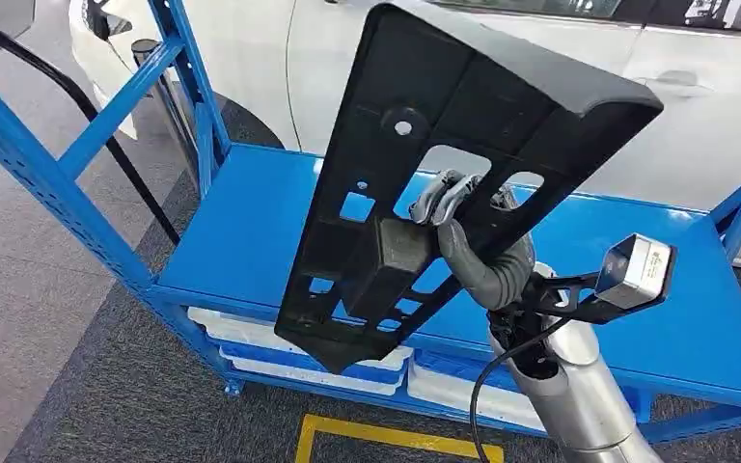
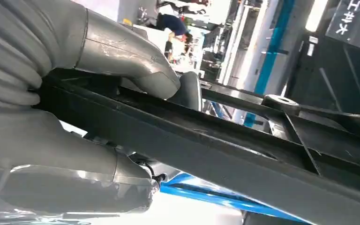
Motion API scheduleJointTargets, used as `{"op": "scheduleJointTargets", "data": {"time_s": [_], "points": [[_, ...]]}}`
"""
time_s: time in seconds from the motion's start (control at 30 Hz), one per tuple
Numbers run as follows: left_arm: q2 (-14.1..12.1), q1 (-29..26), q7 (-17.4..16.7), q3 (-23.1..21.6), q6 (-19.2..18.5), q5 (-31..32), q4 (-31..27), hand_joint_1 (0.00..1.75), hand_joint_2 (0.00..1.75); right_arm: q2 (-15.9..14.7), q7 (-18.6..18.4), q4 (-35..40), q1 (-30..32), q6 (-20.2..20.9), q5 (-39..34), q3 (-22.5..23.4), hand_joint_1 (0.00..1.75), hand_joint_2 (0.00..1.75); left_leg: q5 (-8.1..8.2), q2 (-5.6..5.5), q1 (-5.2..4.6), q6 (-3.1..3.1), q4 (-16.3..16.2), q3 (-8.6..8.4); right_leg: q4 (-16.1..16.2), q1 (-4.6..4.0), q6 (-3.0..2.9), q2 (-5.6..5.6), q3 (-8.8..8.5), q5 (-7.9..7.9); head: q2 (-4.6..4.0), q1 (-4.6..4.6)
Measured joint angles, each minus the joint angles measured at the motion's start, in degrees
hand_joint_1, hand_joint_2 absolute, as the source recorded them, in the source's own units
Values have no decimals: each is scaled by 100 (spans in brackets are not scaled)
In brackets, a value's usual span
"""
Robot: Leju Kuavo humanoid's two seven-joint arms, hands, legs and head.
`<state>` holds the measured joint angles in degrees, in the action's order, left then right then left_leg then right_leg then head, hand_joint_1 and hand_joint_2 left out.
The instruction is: Take the parts from the cabinet and place them on the table.
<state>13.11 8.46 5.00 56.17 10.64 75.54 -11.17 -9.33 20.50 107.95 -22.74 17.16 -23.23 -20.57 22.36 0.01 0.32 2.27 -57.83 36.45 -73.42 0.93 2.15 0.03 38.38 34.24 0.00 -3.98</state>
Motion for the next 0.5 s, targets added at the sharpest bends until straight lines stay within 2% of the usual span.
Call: {"op": "scheduleJointTargets", "data": {"time_s": [0.07, 0.1, 0.13, 0.17, 0.2, 0.23, 0.27, 0.3, 0.33, 0.4, 0.43, 0.47, 0.5], "points": [[7, -5, -17, 2, 2, -13, 0, 0, 175, -44, -7, -20, -36, 35, -70, -26, 175, 175, -45, 42, 9, -27, -60, 106, 1013, 4, -3, -79, -666, -406, 0, 0], [7, -4, -15, 2, 11, -31, 0, 0, 175, -50, -9, -24, -75, 52, -114, -37, 175, 175, -64, 58, -5, -55, -104, 128, 1477, 2, -6, -244, -949, -393, 0, 0], [11, -11, -11, 4, 22, -48, 0, 0, 175, -50, -15, -40, -108, 63, -160, -53, 175, 175, -91, 71, -23, -94, -102, 152, 1481, -59, -67, -264, -947, -423, 0, -2], [11, -24, -2, 9, 46, -59, 0, 0, 175, -52, -13, -50, -143, 90, -215, -57, 175, 175, -113, 103, -21, -126, -100, 137, 1456, -78, -117, -235, -888, -495, 0, 0], [11, -25, 13, 18, 66, -66, 0, 0, 175, -79, -15, -72, -194, 112, -258, -64, 175, 175, -142, 146, -20, -159, -113, 149, 1499, -73, -148, -192, -864, -480, 0, -2], [13, -25, 22, 22, 74, -68, 0, 0, 175, -83, -20, -94, -220, 131, -291, -81, 175, 175, -192, 187, -14, -193, -84, 150, 1485, -84, -182, -140, -827, -523, 0, 0], [13, -38, 33, 28, 81, -70, 2, 0, 175, -87, -37, -114, -232, 127, -308, -85, 175, 175, -229, 213, -35, -232, -76, 167, 1528, -52, -235, -114, -780, -596, 0, 0], [13, -37, 37, 39, 92, -61, 0, 0, 175, -90, -46, -129, -249, 111, -328, -109, 175, 175, -60, 162, 1, -264, -157, 232, 1536, -34, -277, -101, -724, -674, 0, -2], [13, -42, 35, 42, 96, -50, 2, 0, 175, -92, -53, -133, -254, 77, -337, -125, 175, 175, 299, 105, -2, -290, -405, 329, 1537, -32, -320, -63, -640, -740, 0, 0], [13, -61, 33, 42, 96, -24, 2, 0, 175, -101, -52, -136, -246, -2, -339, -140, 175, 175, 941, 59, 10, -331, -1215, 523, 1534, -42, -348, -28, -481, -859, 0, -2], [13, -53, 33, 42, 96, -15, 2, 0, 175, -109, -48, -136, -239, -40, -339, -144, 175, 175, 1128, 58, 9, -341, -1614, 588, 1525, -52, -348, -10, -392, -924, 0, 0], [13, -46, 22, 42, 96, -7, 2, 0, 175, -125, -42, -136, -220, -94, -332, -153, 175, 175, 1128, 58, 10, -343, -1830, 570, 1516, -59, -348, -3, -308, -984, 0, 0], [13, -49, 18, 42, 94, -2, 2, 0, 175, -140, -39, -133, -202, -123, -328, -157, 175, 175, 983, 57, 9, -327, -1788, 426, 1504, -67, -339, 11, -227, -1039, 0, -2]]}}
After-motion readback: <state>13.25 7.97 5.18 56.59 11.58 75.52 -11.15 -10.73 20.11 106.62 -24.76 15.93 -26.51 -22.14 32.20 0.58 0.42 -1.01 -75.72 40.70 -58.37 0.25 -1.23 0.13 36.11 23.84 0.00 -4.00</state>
